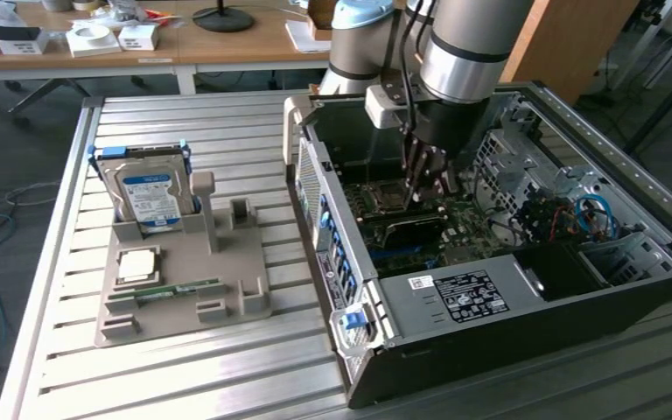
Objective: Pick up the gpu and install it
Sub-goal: 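Press down on the gpu until it lock into place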
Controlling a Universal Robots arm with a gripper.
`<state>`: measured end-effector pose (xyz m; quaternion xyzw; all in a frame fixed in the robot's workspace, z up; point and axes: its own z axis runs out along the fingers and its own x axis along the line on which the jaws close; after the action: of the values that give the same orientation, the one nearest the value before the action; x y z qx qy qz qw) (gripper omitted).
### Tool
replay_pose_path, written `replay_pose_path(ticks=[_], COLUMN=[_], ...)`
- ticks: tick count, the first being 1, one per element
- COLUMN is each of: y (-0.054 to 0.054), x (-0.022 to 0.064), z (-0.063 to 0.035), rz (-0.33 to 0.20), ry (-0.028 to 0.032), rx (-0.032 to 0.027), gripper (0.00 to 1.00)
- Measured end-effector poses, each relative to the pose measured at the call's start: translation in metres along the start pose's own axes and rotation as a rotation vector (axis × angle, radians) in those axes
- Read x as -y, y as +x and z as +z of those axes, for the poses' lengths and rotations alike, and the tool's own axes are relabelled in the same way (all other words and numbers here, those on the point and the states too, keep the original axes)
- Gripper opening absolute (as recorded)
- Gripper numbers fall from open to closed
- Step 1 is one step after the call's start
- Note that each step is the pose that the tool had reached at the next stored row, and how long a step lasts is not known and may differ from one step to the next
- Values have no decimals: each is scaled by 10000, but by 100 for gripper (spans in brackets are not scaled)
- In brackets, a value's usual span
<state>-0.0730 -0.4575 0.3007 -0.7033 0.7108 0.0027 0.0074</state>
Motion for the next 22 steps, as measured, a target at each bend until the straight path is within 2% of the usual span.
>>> replay_pose_path(ticks=[9,16,22], y=[-15,-25,-28], x=[-12,-86,-118], z=[4,13,82], rz=[0,27,60], ry=[2,2,2], rx=[2,2,1], gripper=[11,11,11])
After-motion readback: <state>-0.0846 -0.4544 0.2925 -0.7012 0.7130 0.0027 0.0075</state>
